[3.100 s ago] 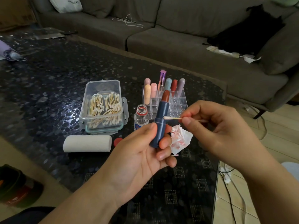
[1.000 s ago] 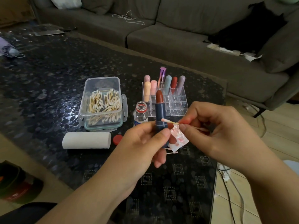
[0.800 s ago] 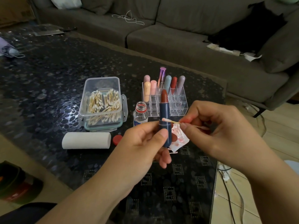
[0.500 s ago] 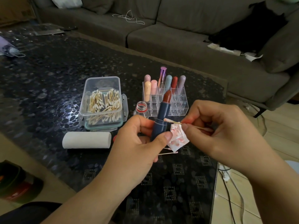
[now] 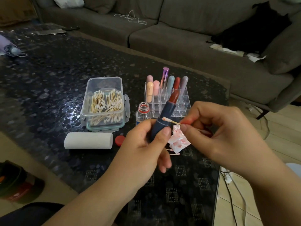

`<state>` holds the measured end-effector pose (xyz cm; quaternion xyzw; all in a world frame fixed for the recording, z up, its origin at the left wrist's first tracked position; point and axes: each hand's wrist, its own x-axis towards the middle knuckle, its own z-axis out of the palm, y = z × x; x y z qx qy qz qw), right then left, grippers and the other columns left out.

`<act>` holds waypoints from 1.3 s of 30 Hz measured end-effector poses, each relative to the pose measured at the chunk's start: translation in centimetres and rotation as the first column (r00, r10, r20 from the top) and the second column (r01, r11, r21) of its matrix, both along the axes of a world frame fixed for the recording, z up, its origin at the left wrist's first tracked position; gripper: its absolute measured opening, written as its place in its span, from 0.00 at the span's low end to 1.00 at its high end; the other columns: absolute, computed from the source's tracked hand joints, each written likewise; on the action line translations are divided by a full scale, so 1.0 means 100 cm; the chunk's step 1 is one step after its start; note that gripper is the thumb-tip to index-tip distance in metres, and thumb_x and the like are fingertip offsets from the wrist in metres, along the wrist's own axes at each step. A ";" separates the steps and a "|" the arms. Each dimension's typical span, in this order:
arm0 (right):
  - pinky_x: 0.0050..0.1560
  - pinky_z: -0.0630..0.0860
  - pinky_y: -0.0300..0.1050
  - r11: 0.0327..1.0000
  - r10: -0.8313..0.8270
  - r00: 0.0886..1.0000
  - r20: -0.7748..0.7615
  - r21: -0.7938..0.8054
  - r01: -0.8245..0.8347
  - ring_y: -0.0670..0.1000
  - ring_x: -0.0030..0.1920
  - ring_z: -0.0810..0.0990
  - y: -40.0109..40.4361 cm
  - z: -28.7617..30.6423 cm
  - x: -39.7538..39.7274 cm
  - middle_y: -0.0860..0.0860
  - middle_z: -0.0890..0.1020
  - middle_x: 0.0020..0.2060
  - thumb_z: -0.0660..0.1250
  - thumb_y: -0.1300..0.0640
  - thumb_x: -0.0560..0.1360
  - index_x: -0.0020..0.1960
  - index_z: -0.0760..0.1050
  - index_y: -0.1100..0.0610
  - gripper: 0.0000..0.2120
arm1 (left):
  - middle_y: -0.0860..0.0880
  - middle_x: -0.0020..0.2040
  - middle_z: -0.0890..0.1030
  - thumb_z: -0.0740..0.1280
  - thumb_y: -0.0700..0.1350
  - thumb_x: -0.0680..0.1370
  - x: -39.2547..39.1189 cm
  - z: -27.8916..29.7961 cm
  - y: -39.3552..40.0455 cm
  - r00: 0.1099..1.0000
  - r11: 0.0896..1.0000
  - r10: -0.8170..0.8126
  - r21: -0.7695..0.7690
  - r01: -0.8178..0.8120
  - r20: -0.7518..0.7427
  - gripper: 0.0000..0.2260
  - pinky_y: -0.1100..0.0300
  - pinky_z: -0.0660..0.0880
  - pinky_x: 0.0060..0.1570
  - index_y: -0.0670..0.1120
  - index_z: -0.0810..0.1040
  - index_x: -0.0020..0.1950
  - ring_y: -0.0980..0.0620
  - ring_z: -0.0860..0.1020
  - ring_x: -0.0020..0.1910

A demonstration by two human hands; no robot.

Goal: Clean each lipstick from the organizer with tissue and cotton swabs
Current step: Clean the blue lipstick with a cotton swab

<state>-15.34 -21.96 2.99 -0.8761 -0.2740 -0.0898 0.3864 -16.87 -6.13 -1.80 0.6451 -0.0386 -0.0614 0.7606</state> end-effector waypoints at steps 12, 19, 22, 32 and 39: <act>0.29 0.67 0.28 0.999 -0.027 0.999 0.024 0.034 0.026 0.44 0.26 0.73 -0.001 0.000 -0.001 0.47 0.76 0.27 0.68 0.58 0.71 0.38 0.76 0.54 0.03 | 0.47 0.34 0.73 0.63 0.47 0.77 0.001 -0.001 0.000 0.987 0.894 -0.123 -0.443 0.065 -0.103 0.10 0.61 0.73 0.33 0.41 0.79 0.49 0.52 0.71 0.31; 0.29 0.65 0.26 0.999 -0.029 0.999 0.036 0.018 0.028 0.42 0.25 0.72 0.001 -0.003 0.001 0.47 0.75 0.25 0.68 0.59 0.70 0.37 0.77 0.55 0.04 | 0.52 0.37 0.82 0.66 0.41 0.75 0.002 -0.001 0.001 0.999 0.994 0.038 -0.108 -0.037 0.007 0.04 0.63 0.76 0.37 0.45 0.78 0.49 0.56 0.79 0.36; 0.29 0.66 0.28 0.999 -0.028 1.000 0.011 0.044 0.027 0.45 0.25 0.72 -0.001 -0.001 0.000 0.50 0.76 0.25 0.68 0.60 0.70 0.37 0.76 0.56 0.04 | 0.53 0.36 0.82 0.71 0.42 0.71 0.003 -0.001 0.002 0.991 0.993 0.114 0.022 -0.116 0.067 0.06 0.65 0.74 0.38 0.47 0.77 0.46 0.59 0.79 0.35; 0.29 0.68 0.31 0.997 -0.018 1.000 -0.004 0.070 0.018 0.49 0.25 0.72 -0.001 0.000 0.001 0.52 0.76 0.25 0.68 0.58 0.70 0.37 0.77 0.55 0.04 | 0.59 0.33 0.80 0.76 0.39 0.65 0.002 0.001 0.000 0.967 0.970 0.229 0.056 -0.236 0.109 0.12 0.73 0.72 0.33 0.48 0.75 0.42 0.64 0.77 0.31; 0.29 0.65 0.27 0.998 -0.007 1.000 0.009 0.056 0.006 0.43 0.25 0.72 0.005 -0.004 0.001 0.48 0.75 0.25 0.68 0.58 0.71 0.37 0.76 0.55 0.04 | 0.57 0.33 0.81 0.76 0.40 0.66 0.001 0.001 -0.001 0.963 0.966 0.243 0.057 -0.251 0.118 0.11 0.72 0.72 0.32 0.48 0.75 0.41 0.63 0.78 0.32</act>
